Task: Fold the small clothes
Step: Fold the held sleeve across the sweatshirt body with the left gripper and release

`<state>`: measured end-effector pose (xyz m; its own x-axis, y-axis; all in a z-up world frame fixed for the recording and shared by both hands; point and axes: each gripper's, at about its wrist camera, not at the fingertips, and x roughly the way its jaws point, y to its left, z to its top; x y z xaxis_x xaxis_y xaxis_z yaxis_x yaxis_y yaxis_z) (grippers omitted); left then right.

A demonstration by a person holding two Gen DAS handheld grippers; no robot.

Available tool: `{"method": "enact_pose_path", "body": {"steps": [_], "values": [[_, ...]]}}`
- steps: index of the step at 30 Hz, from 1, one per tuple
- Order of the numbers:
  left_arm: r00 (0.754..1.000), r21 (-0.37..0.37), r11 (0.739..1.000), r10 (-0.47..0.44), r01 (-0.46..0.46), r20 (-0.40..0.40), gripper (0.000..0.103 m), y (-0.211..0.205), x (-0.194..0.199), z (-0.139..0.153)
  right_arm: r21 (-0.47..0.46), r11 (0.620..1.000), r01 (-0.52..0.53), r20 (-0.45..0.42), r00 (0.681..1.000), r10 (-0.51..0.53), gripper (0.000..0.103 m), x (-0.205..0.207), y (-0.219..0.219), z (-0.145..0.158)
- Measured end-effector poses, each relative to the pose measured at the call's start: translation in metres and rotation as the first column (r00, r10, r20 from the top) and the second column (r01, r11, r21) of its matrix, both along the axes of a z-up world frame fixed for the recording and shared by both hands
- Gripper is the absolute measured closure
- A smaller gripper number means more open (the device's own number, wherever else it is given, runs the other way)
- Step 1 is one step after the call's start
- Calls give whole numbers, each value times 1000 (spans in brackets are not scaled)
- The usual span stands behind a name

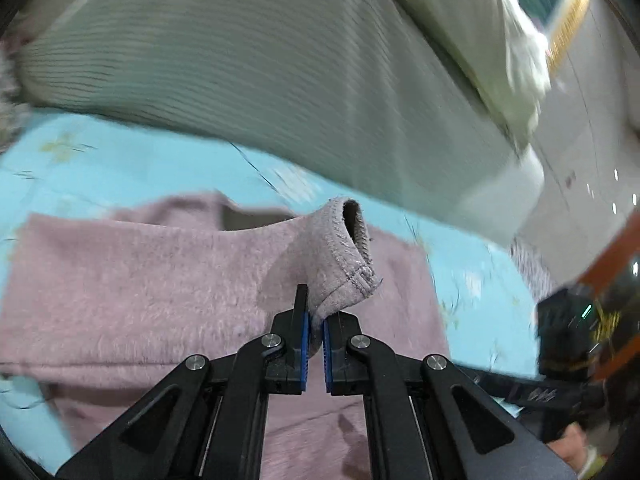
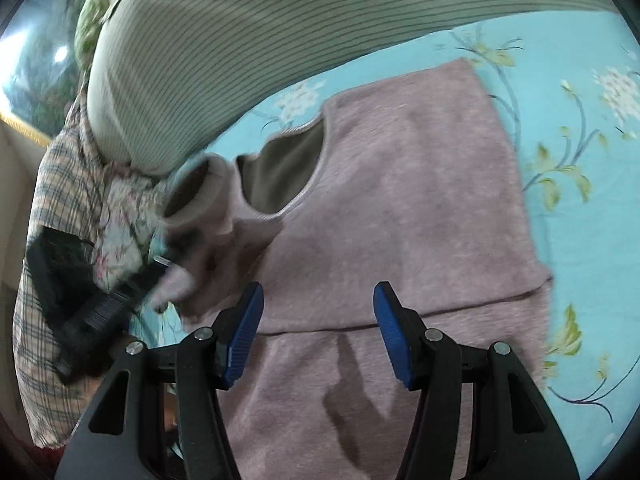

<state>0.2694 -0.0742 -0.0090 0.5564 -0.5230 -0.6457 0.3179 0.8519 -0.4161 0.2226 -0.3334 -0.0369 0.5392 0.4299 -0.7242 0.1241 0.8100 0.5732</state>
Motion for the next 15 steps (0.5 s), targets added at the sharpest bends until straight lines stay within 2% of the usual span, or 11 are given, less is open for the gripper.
{"method": "enact_pose_path", "body": {"steps": [4, 8, 10, 12, 15], "values": [[995, 39, 997, -58, 61, -79, 99, -40, 7, -47, 19, 1000, 19, 6, 1000, -19, 44, 4, -12, -4], [986, 66, 994, -81, 91, -144, 97, -49, 10, -75, 38, 999, 6, 19, 1000, -7, 44, 16, -9, -6], [985, 36, 996, -81, 87, -152, 88, -38, 1, -75, 46, 999, -10, 19, 1000, 9, 44, 25, -3, -9], [987, 8, 998, -62, 64, -151, 62, -25, -8, -69, 52, 998, -24, 11, 1000, 24, 44, 31, 4, -14], [989, -17, 1000, -21, 19, -145, 57, 10, -26, -64, 60, 997, -51, -11, 999, 52, 44, 43, 22, -24]]}}
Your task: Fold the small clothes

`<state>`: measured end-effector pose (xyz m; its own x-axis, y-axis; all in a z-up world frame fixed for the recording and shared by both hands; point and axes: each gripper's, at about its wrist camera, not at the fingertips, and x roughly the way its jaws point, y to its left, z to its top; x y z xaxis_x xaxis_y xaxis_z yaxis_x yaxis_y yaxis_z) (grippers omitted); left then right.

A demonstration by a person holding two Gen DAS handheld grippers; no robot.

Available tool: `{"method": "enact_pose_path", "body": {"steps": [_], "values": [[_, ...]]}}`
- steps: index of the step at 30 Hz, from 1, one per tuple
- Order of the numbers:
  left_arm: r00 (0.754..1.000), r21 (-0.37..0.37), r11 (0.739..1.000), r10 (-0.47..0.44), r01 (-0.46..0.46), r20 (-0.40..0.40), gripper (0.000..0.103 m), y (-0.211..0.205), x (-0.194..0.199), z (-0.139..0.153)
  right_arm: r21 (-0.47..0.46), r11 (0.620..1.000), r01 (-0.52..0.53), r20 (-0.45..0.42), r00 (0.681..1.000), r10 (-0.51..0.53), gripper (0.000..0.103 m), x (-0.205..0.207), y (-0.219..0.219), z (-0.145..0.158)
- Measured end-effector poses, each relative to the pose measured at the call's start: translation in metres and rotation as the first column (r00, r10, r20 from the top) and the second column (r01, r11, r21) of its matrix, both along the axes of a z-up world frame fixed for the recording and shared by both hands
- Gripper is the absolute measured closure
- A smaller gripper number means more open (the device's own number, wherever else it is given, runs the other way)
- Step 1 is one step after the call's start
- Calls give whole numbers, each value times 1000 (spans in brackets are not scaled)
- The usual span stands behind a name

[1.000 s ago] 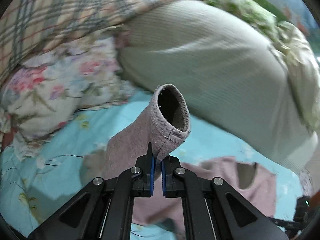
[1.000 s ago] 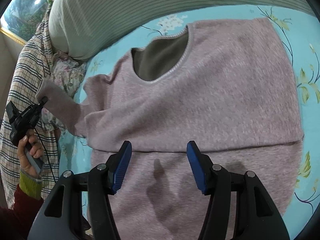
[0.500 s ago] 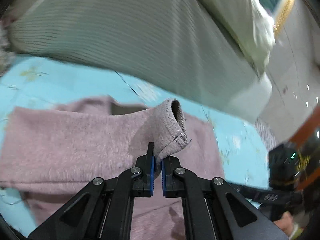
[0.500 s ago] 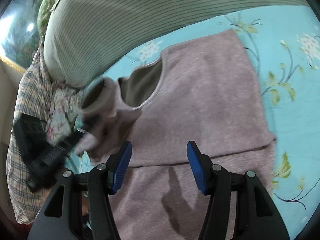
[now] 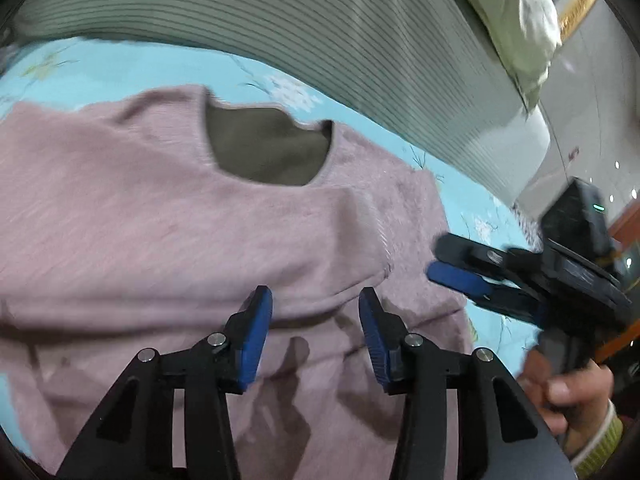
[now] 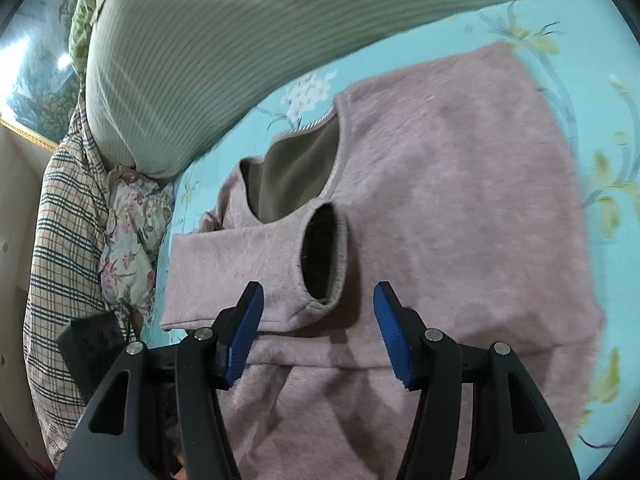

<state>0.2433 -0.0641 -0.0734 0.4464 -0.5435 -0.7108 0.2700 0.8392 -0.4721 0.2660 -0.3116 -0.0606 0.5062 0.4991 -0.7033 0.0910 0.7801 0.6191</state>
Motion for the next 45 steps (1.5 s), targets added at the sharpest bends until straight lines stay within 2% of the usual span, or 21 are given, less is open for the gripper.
{"method": "enact_pose_path", "body": {"steps": [4, 6, 7, 8, 9, 10, 13, 14, 16, 18, 20, 23, 25, 28, 33, 35, 38, 39, 40, 42, 45], "values": [[997, 26, 998, 65, -64, -38, 59, 37, -12, -10, -73, 997, -18, -38, 999, 15, 44, 14, 19, -12], [991, 32, 994, 110, -108, -72, 63, 60, -12, -17, -68, 998, -18, -46, 999, 14, 45, 20, 23, -19], [987, 17, 991, 135, -134, -90, 65, 73, -12, -22, -58, 998, -22, -48, 999, 19, 52, 23, 25, -23], [984, 9, 989, 149, -149, -99, 68, 83, -11, -23, -56, 998, -34, -52, 998, 31, 63, 27, 29, -25], [980, 15, 985, 170, -170, -103, 69, 91, -11, -25, -52, 998, -46, -55, 998, 43, 90, 29, 31, -26], [976, 33, 981, 193, -191, -102, 69, 97, -9, -25, -43, 997, -58, -55, 997, 56, 94, 32, 34, -24], [958, 58, 962, 272, -268, -92, 71, 118, -2, -26, -11, 999, -50, 36, 998, 50, 95, 26, 28, 10], [945, 88, 947, 316, -309, -83, 72, 126, 0, -24, 13, 999, -40, 72, 997, 39, 96, 20, 21, 24], [928, 100, 929, 364, -357, -72, 73, 140, 2, -22, 53, 999, -7, 152, 988, -1, 96, 2, -2, 55], [918, 94, 919, 390, -383, -73, 77, 152, 2, -21, 46, 998, 44, 214, 975, -53, 96, -17, -32, 80], [917, 100, 917, 394, -386, -72, 77, 162, 1, -20, 1, 995, 104, 218, 971, -102, 96, -31, -61, 87], [918, 126, 915, 393, -383, -58, 77, 164, -2, -19, -71, 979, 190, 129, 975, -180, 98, -43, -101, 65], [919, 137, 914, 391, -381, -57, 77, 160, -2, -20, -96, 973, 211, 71, 976, -204, 98, -47, -111, 46], [915, 181, 904, 402, -388, -45, 77, 151, -1, -21, -146, 969, 197, 22, 980, -196, 98, -48, -103, 22], [915, 222, 897, 401, -382, -44, 79, 147, -7, -10, -197, 968, 154, -6, 987, -158, 98, -53, -85, 9], [920, 247, 895, 390, -371, -35, 78, 150, -21, -7, -262, 955, 136, -44, 987, -152, 96, -52, -81, 8], [921, 267, 893, 386, -363, -40, 73, 155, -32, -5, -285, 948, 139, -65, 984, -164, 92, -58, -83, 12], [922, 260, 896, 384, -361, -43, 73, 156, -34, -5, -296, 945, 141, -53, 985, -163, 83, -62, -81, 20], [924, 257, 897, 380, -359, -39, 73, 157, -37, -4, -301, 943, 144, -38, 986, -163, 63, -64, -81, 25], [926, 273, 892, 378, -359, -18, 68, 156, -38, -2, -312, 936, 163, 30, 986, -162, 41, -70, -72, 44], [929, 299, 885, 370, -358, 16, 61, 153, -40, 0, -305, 944, 127, 107, 989, -99, 40, -68, -54, 65]]}}
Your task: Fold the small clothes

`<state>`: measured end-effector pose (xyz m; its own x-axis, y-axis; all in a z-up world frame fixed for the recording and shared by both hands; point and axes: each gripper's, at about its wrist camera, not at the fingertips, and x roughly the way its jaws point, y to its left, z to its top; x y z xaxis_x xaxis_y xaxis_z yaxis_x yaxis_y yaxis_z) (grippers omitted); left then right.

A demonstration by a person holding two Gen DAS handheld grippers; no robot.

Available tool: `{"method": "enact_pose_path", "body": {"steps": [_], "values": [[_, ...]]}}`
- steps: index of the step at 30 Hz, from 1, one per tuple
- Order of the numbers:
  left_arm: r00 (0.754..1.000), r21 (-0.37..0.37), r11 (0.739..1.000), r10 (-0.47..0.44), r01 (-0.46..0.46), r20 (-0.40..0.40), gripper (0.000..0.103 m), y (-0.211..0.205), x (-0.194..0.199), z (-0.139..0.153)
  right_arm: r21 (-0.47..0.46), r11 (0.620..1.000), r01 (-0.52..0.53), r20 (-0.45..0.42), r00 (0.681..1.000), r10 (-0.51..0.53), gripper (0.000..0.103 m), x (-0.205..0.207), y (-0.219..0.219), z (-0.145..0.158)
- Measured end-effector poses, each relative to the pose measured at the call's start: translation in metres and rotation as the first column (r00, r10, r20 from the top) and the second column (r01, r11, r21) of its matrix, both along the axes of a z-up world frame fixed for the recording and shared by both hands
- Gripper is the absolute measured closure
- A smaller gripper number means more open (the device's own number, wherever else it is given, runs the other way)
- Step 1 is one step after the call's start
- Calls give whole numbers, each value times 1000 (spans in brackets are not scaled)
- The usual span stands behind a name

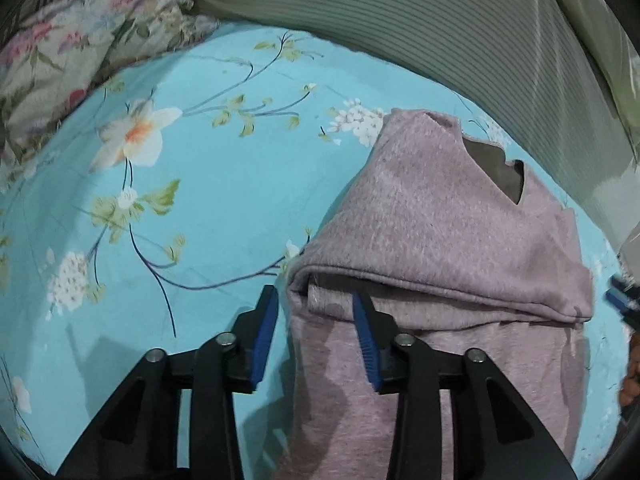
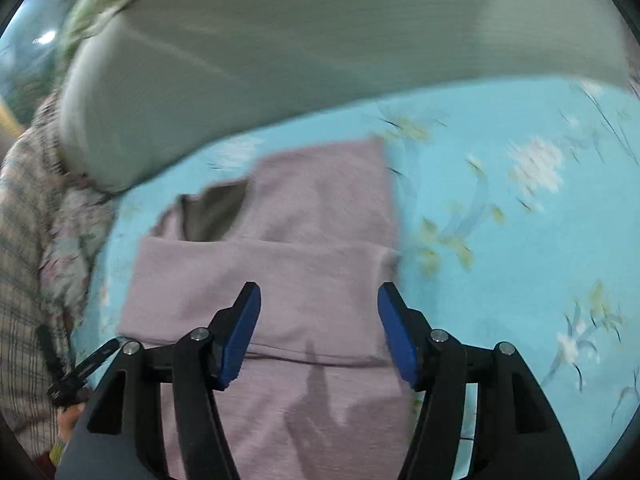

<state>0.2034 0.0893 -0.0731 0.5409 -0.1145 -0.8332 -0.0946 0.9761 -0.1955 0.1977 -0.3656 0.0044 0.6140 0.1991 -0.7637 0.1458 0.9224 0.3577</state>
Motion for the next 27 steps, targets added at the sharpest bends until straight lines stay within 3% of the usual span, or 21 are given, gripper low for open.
{"method": "enact_pose_path", "body": {"steps": [5, 10, 16, 22, 24, 27], "values": [[1000, 41, 999, -25, 25, 5, 56, -7, 15, -9, 52, 972, -227, -6, 974, 228, 40, 47, 59, 2], [999, 32, 999, 0, 2, -34, 56, -1, 31, -26, 123, 880, -460, -17, 885, 465, 40, 117, 141, -11], [1000, -9, 1000, -1, 1, -14, 56, 6, 23, -28, 136, 793, -594, -37, 797, 603, 40, 184, 215, -25], [998, -65, 996, 62, -62, -9, 56, 19, 27, -32, 128, 711, -692, -226, 677, 700, 39, 231, 270, -67], [997, -77, 994, 73, -73, -4, 56, 21, 26, -33, 193, 676, -711, -293, 615, 732, 39, 233, 277, -85], [996, -88, 993, 84, -83, 3, 55, 24, 24, -34, 305, 620, -723, -272, 558, 784, 27, 237, 287, -93]]}}
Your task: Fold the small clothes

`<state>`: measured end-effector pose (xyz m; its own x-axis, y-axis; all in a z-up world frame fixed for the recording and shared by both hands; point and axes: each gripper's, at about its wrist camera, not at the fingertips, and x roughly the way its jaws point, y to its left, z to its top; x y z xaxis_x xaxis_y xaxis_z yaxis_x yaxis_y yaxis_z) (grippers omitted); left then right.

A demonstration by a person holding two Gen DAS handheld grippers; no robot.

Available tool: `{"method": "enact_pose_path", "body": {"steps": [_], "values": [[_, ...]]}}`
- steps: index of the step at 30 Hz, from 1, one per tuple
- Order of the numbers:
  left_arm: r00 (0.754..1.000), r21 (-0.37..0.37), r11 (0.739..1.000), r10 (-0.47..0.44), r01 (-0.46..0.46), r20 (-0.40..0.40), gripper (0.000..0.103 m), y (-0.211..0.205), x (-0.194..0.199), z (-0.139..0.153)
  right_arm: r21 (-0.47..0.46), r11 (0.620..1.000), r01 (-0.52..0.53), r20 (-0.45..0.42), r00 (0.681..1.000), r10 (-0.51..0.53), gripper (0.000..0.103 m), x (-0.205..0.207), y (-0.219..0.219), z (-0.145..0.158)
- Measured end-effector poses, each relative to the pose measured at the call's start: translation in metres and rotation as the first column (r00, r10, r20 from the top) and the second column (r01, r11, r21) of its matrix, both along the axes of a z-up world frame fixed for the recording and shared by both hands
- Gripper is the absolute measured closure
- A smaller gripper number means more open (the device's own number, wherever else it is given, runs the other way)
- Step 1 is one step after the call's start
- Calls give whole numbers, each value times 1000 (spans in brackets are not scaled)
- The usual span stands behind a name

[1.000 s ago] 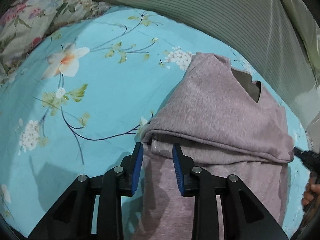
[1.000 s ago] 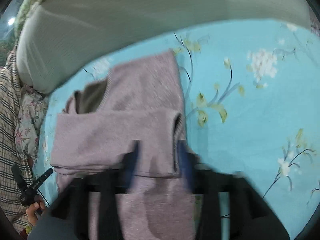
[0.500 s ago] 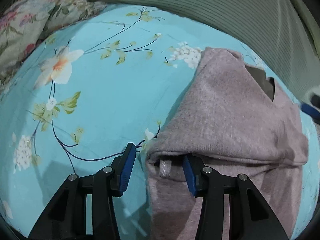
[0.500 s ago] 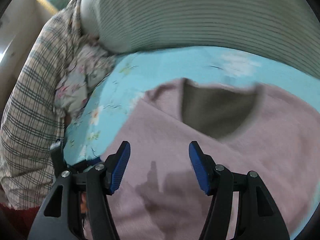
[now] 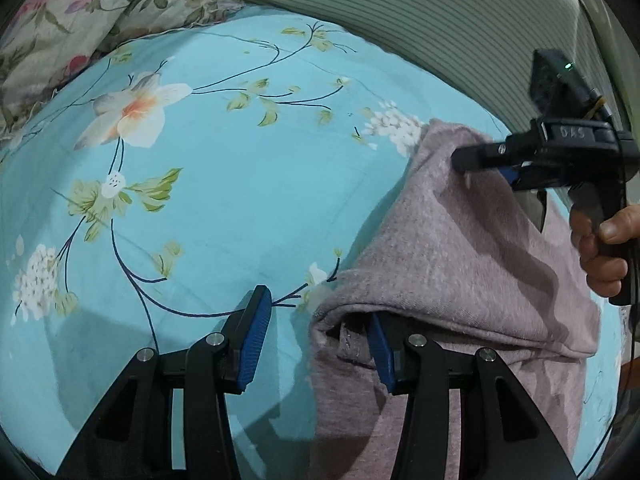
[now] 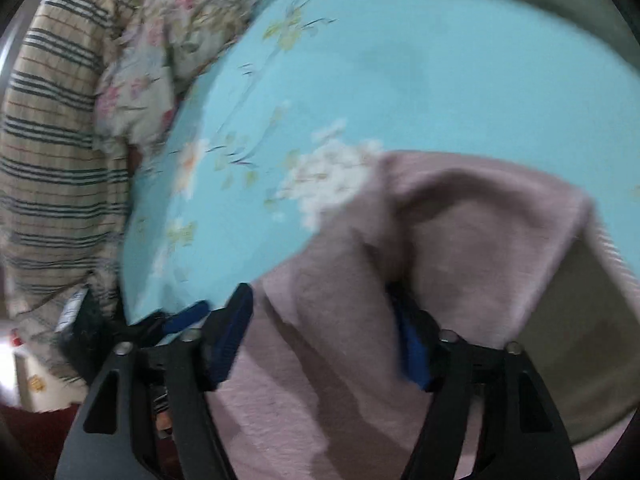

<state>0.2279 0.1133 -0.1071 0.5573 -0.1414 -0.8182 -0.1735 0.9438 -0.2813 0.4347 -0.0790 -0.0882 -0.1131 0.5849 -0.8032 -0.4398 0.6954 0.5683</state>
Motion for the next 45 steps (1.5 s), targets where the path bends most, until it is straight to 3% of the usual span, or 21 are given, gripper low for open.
{"method": "enact_pose_path", "body": {"steps": [5, 10, 12, 13, 16, 19, 20, 22, 25, 27, 29, 30, 32, 34, 37, 39, 40, 41, 45], "values": [[1000, -31, 999, 22, -22, 9, 55, 6, -3, -2, 183, 983, 15, -86, 996, 1, 26, 17, 19, -7], [997, -77, 994, 74, -73, 13, 54, 14, -5, 0, 380, 915, 131, -121, 988, -91, 26, 36, 36, -5], [996, -102, 991, 94, -92, 13, 54, 18, -6, 0, 413, 896, 164, -129, 984, -120, 26, 38, 37, -1], [995, -116, 988, 102, -100, 11, 54, 20, -6, -1, 412, 896, 164, -126, 984, -123, 26, 38, 39, 1], [995, -124, 987, 103, -100, 16, 54, 21, -12, 1, 297, 950, 93, -23, 996, -90, 26, 27, 37, 18], [997, -106, 992, 71, -68, 18, 56, 17, -18, 1, 95, 995, 34, 82, 996, -42, 26, 25, 20, 29], [998, -109, 992, 58, -56, 17, 56, 16, -19, 0, 34, 999, 24, 95, 995, -27, 26, 27, 15, 28], [999, -117, 992, 45, -42, 19, 55, 14, -20, -3, -37, 999, -21, 17, 1000, 22, 26, 34, 15, 14], [1000, -132, 991, 26, -24, 15, 56, 9, -12, -3, 9, 993, -114, -184, 976, 114, 26, 32, 34, -16], [1000, -131, 991, -5, 5, -1, 58, 4, -3, -5, 81, 985, -150, -206, 965, 163, 32, 26, 56, -25], [1000, -100, 995, -25, 24, -4, 62, -1, 5, -6, 153, 979, -134, -201, 966, 164, 62, 24, 66, -25], [999, -98, 995, -34, 34, 0, 77, -2, 6, -6, 211, 971, -109, -204, 967, 153, 74, 25, 72, -24], [999, -121, 991, -52, 53, 13, 93, -2, 6, -4, 234, 970, -71, -176, 978, 114, 74, 26, 78, -22], [998, -102, 994, -20, 26, 59, 94, 4, -1, 7, 232, 972, -20, -140, 989, 54, 76, 30, 79, -22], [993, -126, 991, 46, -32, 109, 95, 15, -17, 17, 288, 946, 152, -131, 984, -119, 75, 41, 61, -24], [994, -153, 987, 64, -50, 90, 95, 17, -20, 10, 310, 919, 242, -115, 969, -216, 74, 45, 49, -20], [996, -144, 989, 56, -46, 67, 95, 16, -20, 3, 308, 912, 270, -123, 962, -244, 62, 46, 46, -18], [997, -130, 990, 54, -47, 48, 95, 17, -20, -2, 293, 912, 286, -127, 958, -259, 57, 47, 42, -16], [996, -143, 986, 89, -88, 4, 96, 30, -31, -10, 228, 937, 264, 39, 959, -280, 52, 31, 23, 24]]}}
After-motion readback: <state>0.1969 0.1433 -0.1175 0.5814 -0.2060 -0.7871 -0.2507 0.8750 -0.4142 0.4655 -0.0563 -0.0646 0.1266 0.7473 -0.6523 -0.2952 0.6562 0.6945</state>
